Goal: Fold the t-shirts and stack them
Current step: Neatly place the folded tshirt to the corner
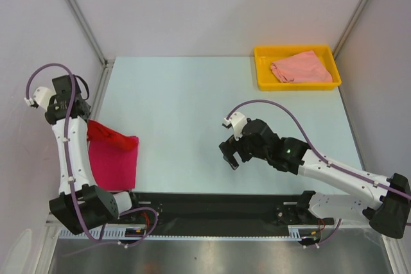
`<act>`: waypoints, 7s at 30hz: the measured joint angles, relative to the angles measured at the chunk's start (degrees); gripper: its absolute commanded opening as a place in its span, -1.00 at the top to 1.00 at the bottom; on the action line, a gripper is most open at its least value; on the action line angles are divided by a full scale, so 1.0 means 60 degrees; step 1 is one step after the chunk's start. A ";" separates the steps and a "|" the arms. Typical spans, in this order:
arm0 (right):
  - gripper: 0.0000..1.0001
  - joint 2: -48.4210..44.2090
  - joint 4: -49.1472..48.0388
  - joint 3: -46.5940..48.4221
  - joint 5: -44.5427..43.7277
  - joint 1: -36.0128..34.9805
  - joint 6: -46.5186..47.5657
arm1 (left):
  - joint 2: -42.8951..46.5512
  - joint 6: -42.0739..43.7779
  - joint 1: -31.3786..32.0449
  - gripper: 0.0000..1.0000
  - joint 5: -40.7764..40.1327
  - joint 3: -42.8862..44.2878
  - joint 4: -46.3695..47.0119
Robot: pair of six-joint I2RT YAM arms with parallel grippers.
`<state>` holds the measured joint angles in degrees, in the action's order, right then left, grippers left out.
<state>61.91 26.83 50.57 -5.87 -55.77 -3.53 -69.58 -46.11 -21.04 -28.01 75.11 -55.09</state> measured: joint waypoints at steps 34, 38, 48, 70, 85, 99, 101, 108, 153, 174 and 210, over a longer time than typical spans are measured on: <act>-0.24 0.5716 -0.4998 0.1854 0.3840 0.0681 -0.4397 | 0.2652 -0.1308 -0.2062 0.99 0.0455 -0.5493 0.0295; -0.17 0.8364 -0.6543 0.4204 0.4411 0.0481 -0.6510 | 0.2790 -0.1490 -0.2062 0.99 0.0437 -0.5960 0.0270; 0.01 1.1486 -0.7730 0.7359 0.4794 -0.0947 -0.9369 | 0.3020 -0.1960 -0.2062 0.99 0.0215 -0.6069 0.0004; -0.04 1.3978 -0.6958 0.9825 0.4138 -0.1191 -0.9311 | 0.3075 -0.2390 -0.2062 0.99 0.0448 -0.6171 -0.0091; -0.04 1.4320 -0.6353 1.1245 0.3767 -0.0783 -0.9045 | 0.2677 -0.2310 -0.2062 0.99 0.0452 -0.6171 0.0036; 0.35 1.4870 -0.6003 1.1712 0.3621 -0.0922 -0.9034 | 0.2328 -0.2226 -0.2062 0.99 0.0452 -0.6124 0.0098; 0.54 1.4921 -0.5985 1.1741 0.3617 -0.0925 -0.9005 | 0.2284 -0.2222 -0.2062 0.99 0.0452 -0.6120 0.0106; 1.00 1.4979 -0.5701 1.1963 0.3632 -0.0900 -0.8644 | 0.2157 -0.2208 -0.2091 0.99 0.0459 -0.6120 0.0113; 0.63 1.6167 -0.4572 1.4659 0.4127 0.0025 -0.7847 | 0.3002 -0.2918 -0.2721 -0.56 0.1953 -0.6754 -0.0535; -0.22 1.3132 -0.1523 1.2593 0.4266 0.1060 -0.5581 | 0.2929 -0.3625 -0.2215 -0.87 0.0812 -0.3610 -0.2667; -0.37 1.1897 -0.5391 0.7118 0.7533 -0.0867 -0.6849 | -0.2765 0.4583 -0.3271 -0.77 0.5067 -0.2652 0.4360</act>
<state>133.29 -5.52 93.27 39.33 -60.97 -44.62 -86.17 -18.61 -40.66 2.39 59.20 -28.93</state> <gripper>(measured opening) 0.695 0.902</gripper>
